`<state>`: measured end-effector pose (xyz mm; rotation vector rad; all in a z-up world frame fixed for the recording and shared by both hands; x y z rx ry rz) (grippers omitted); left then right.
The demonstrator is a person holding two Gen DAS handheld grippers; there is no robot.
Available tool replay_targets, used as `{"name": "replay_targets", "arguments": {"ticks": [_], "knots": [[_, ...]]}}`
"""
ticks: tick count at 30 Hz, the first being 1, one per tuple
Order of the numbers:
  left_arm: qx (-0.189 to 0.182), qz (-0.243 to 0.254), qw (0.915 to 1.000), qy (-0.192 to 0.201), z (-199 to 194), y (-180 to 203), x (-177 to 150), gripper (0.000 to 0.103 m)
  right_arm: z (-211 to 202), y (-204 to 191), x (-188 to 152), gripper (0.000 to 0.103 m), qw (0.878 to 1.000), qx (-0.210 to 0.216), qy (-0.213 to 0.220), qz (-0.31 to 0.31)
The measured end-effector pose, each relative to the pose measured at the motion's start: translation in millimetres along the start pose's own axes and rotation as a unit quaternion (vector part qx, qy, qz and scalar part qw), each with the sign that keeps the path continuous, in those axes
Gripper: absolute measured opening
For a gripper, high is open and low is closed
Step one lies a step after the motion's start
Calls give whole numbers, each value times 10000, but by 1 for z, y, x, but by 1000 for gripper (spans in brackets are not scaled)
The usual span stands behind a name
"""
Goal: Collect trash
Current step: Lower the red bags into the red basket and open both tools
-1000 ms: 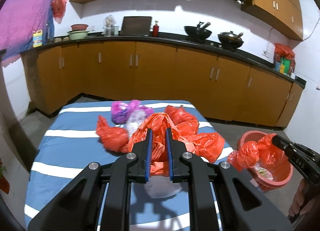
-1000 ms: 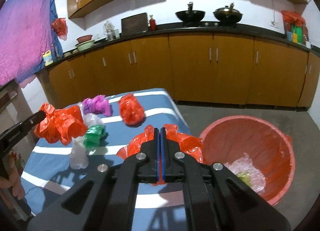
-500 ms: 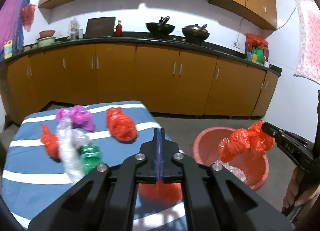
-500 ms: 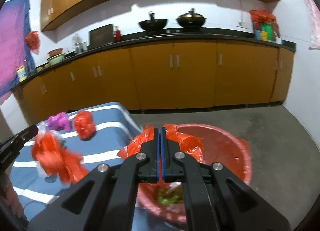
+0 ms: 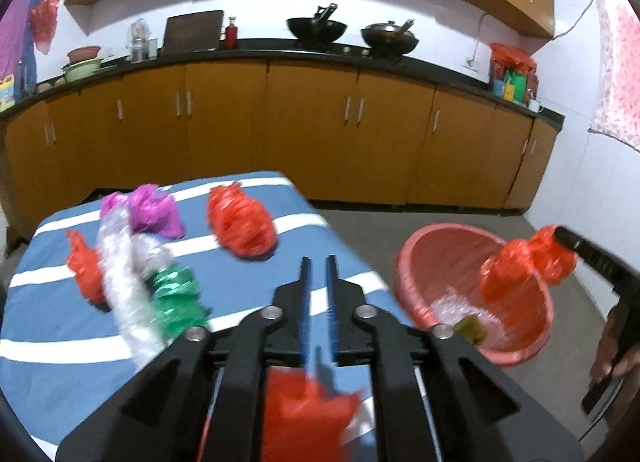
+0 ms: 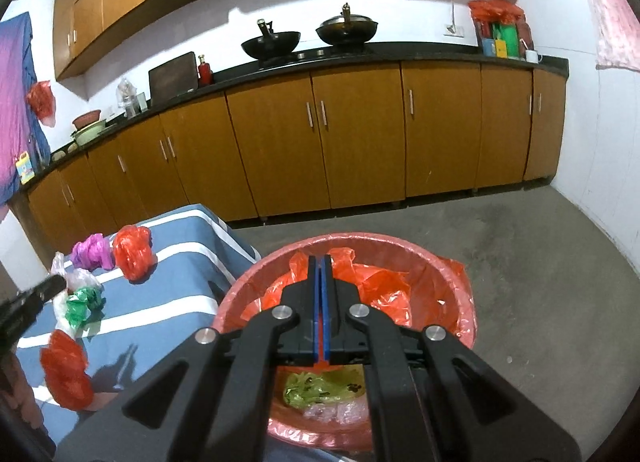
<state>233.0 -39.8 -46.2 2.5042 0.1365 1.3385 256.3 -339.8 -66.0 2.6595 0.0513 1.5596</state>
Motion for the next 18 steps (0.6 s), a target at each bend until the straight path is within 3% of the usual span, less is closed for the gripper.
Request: {"name": "replay_targets", "arguments": {"ticks": [2, 6, 9, 18], "knots": [[126, -12, 9999, 68, -8, -12, -3, 40, 0, -2, 0, 3, 10000, -14, 4, -25], [248, -69, 9996, 70, -21, -32, -7, 41, -5, -6, -2, 3, 10000, -37, 16, -58], [272, -109, 9996, 7, -30, -43, -16, 49, -8, -7, -2, 3, 10000, -29, 26, -46], [109, -48, 9991, -410, -35, -44, -54, 49, -38, -33, -3, 3, 9996, 157, 190, -97]]}}
Point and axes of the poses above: each gripper's, at about its wrist camera, not at the fingertips, and z roughly the way its jaws point, y to its right, x to its top, the point moved 3 cm from there along z, roughly the way its jaws point, and after that the axes turned 15 degrees about -z, right-handed, at the moved point
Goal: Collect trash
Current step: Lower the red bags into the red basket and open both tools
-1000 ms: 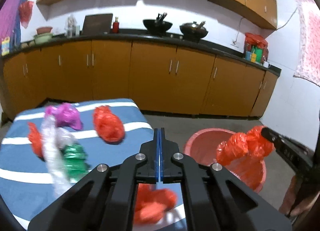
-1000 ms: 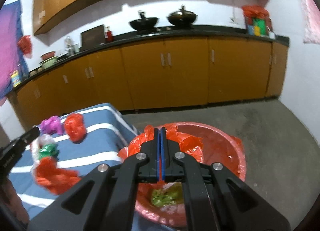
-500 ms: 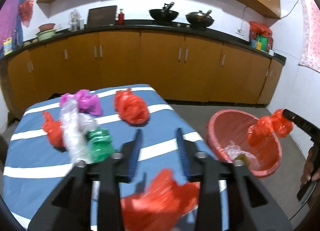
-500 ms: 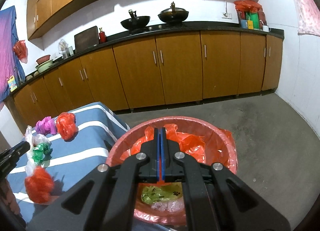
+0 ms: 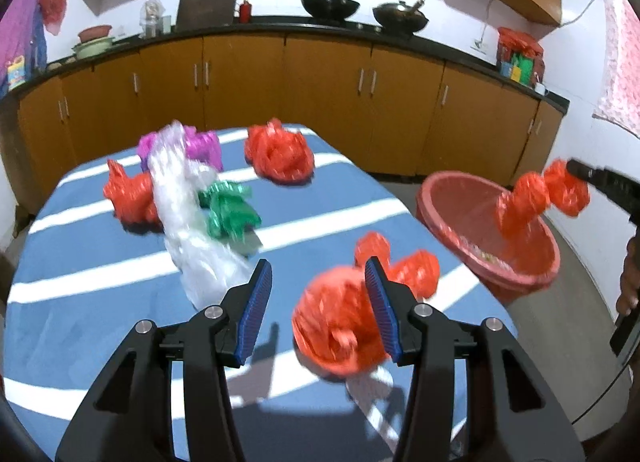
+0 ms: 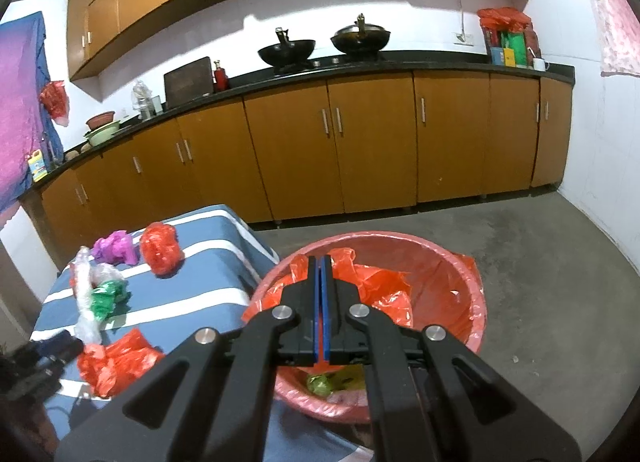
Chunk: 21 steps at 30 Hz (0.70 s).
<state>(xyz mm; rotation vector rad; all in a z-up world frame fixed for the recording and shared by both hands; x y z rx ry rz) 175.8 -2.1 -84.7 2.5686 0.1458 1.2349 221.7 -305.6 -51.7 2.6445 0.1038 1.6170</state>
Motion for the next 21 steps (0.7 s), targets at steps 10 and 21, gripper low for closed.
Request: {"name": "replay_targets", "arguments": {"ticks": [10, 21], "knots": [[-263, 18, 9987, -440, 22, 6, -13, 26, -20, -12, -3, 3, 10000, 2, 4, -22], [-90, -39, 9999, -100, 15, 22, 20, 17, -22, -6, 0, 3, 9999, -5, 101, 6]]}}
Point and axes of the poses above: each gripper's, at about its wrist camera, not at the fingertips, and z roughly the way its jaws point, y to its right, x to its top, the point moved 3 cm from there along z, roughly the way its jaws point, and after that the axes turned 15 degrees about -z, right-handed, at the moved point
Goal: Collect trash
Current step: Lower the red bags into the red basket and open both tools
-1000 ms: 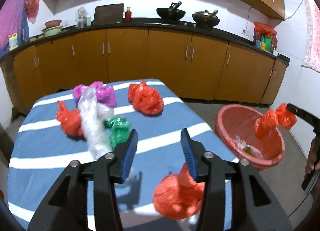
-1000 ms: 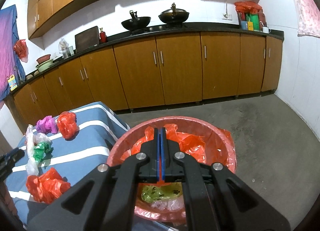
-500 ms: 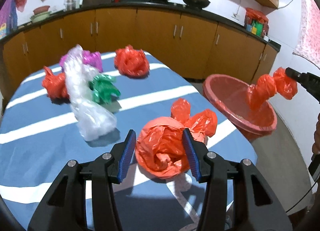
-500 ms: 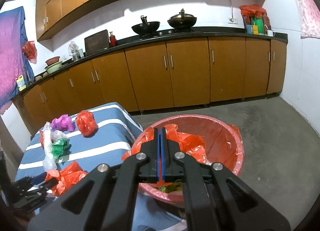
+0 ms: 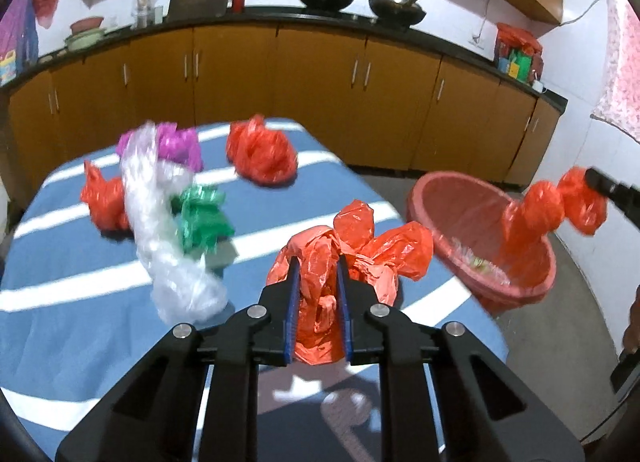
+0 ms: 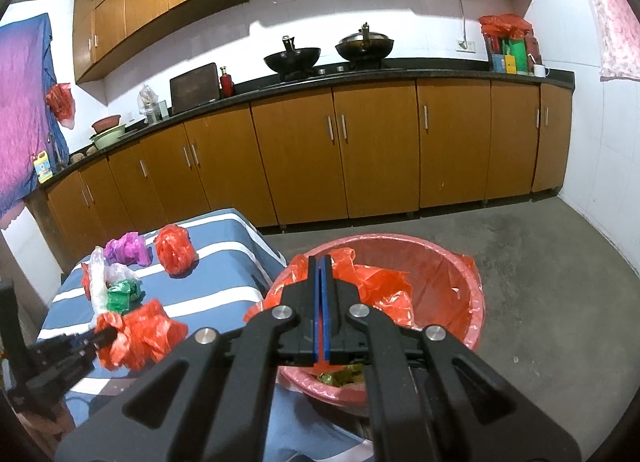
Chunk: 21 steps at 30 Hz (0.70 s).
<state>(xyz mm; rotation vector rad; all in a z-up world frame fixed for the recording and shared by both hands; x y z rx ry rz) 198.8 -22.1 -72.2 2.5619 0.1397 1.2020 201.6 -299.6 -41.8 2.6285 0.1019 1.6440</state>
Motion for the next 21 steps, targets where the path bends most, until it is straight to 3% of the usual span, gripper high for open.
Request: {"name": "replay_targets", "arguments": {"ticks": [9, 21], "knots": [[-363, 170, 9988, 279, 0, 69, 25, 17, 7, 27, -2, 3, 9995, -212, -14, 223], [-669, 515, 9964, 69, 43, 135, 22, 17, 28, 62, 9, 3, 9980, -488, 15, 395]]}}
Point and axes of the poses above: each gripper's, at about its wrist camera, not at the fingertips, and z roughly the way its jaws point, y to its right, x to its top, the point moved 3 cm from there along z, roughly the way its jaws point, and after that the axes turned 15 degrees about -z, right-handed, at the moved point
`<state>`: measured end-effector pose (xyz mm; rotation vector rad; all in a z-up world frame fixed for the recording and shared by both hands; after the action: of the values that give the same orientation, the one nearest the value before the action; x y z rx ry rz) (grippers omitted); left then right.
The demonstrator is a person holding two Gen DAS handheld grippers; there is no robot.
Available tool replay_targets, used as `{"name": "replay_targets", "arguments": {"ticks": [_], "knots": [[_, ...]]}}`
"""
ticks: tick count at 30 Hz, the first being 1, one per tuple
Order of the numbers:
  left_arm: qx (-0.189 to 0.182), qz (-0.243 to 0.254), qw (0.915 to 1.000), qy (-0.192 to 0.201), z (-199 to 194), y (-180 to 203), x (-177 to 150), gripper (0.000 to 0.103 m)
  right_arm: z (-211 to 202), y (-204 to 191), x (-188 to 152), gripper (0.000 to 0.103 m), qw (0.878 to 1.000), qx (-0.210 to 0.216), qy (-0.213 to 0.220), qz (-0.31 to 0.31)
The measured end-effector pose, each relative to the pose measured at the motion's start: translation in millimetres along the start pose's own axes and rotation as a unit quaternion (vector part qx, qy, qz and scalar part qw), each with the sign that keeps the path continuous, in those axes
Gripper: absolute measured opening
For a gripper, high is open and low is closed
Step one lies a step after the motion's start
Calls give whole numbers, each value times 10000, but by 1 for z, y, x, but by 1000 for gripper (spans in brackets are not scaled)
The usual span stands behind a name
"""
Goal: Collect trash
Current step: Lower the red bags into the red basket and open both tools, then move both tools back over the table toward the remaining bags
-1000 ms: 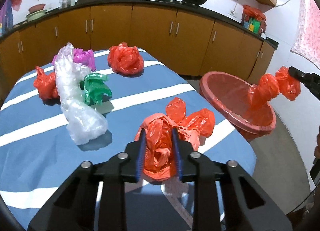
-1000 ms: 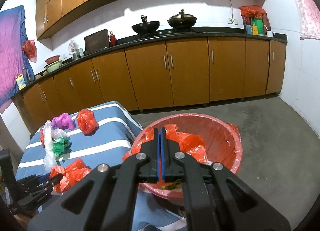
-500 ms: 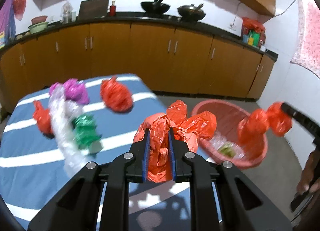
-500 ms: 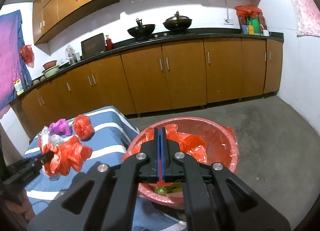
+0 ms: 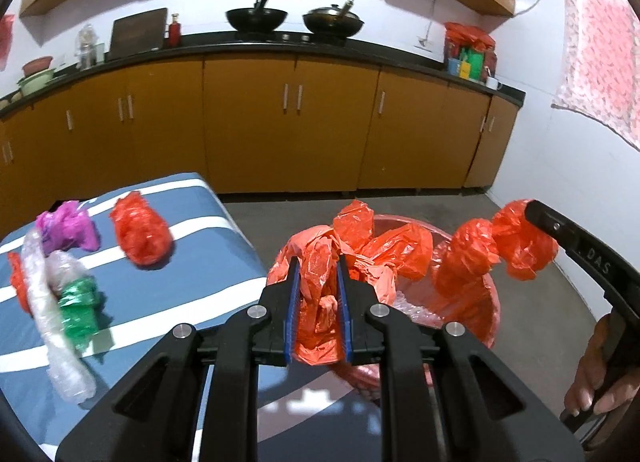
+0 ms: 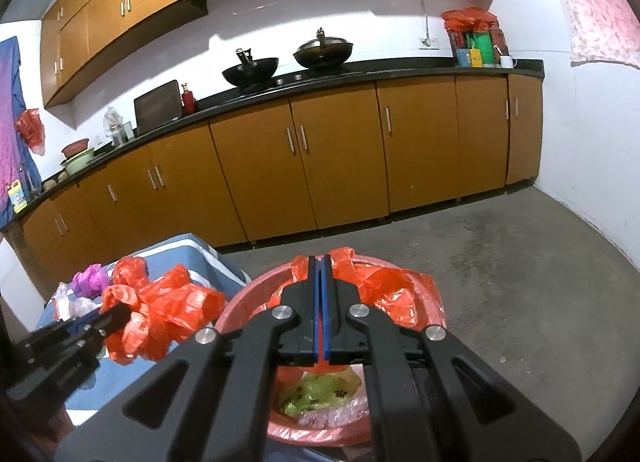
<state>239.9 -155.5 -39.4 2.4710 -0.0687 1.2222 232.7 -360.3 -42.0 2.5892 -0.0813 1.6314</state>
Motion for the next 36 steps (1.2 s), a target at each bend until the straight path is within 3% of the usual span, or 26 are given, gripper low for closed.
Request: {"name": "replay_targets", "arguments": {"ticks": [7, 9, 10, 11, 13, 19, 29, 32, 36], "knots": [[-156, 37, 9997, -197, 29, 17, 1, 21, 21, 4, 8, 4, 10000, -4, 8, 21], [-163, 47, 9995, -267, 37, 22, 0, 33, 29, 8, 8, 9, 9999, 21, -48, 104], [-143, 56, 9995, -285, 40, 22, -1, 44, 31, 10, 7, 13, 9999, 41, -69, 141], [-86, 66, 9996, -271, 42, 21, -2, 52, 32, 12, 6, 23, 9998, 48, -87, 182], [-60, 51, 9997, -250, 43, 17, -2, 53, 32, 18, 1, 31, 9997, -11, -99, 218], [200, -194, 9996, -94, 33, -13, 4, 54, 29, 24, -5, 31, 9995, -33, -187, 239], [1005, -397, 9918, 684, -35, -92, 13, 66, 26, -38, 11, 37, 9981, 599, -55, -132], [1487, -456, 9829, 990, -65, -133, 15, 69, 30, -71, 13, 39, 9954, 914, -93, -265], [1990, -702, 9716, 1066, -88, -184, 13, 70, 41, -122, 14, 41, 9895, 1349, -197, -472]]}}
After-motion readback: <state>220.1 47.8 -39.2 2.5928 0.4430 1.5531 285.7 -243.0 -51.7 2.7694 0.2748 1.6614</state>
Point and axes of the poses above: each gripper's, at about its wrist camera, not at the fingertips, and z roughly the way its jaws point, y to its right, x to its top, the point moved 3 cm from there along z, roughly the way its jaws point, and after that the axes turned 15 degrees about -z, right-handed, at the moved point
